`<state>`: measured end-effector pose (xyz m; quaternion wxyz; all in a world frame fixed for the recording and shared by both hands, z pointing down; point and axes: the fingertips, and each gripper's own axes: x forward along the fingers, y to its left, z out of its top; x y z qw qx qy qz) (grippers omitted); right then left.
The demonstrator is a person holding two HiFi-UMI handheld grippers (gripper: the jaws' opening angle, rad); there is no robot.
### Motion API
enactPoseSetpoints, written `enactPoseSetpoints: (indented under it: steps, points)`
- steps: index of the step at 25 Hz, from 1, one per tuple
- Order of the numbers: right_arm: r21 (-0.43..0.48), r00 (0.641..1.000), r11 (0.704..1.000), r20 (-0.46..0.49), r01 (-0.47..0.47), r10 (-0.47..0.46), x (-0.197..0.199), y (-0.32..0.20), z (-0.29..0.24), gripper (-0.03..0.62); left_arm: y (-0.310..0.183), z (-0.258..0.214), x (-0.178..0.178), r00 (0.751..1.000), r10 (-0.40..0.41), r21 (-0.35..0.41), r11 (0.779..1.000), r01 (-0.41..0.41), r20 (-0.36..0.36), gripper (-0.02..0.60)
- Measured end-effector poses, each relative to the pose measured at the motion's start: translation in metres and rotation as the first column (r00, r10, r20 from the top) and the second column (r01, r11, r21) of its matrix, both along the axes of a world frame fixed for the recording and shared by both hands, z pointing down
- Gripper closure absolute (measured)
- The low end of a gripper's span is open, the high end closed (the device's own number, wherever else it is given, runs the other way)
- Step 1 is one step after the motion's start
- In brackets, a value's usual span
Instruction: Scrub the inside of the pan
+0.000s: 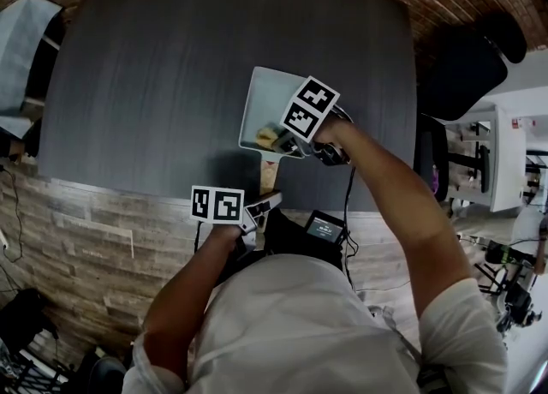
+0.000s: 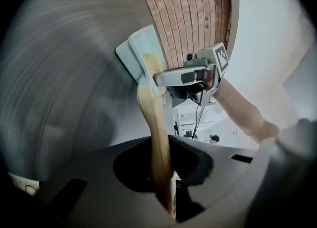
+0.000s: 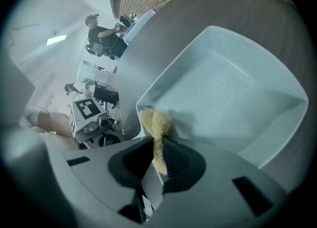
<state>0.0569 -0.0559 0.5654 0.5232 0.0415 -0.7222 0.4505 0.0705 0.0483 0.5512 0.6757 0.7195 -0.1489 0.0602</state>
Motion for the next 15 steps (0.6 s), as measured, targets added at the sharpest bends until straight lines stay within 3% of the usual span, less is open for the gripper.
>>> enactPoseSetpoints:
  steps: [10, 15]
  points:
    - [-0.011, 0.995, 0.998, 0.081, -0.056, 0.057, -0.033, 0.002, -0.001, 0.537, 0.013, 0.0, 0.005, 0.993, 0.122, 0.005, 0.993, -0.121, -0.008, 0.511]
    - [-0.008, 0.976, 0.986, 0.14, -0.165, 0.165, -0.037, 0.003, 0.0, 0.537, 0.02, -0.001, 0.005, 0.985, 0.17, 0.009, 0.985, -0.17, -0.016, 0.511]
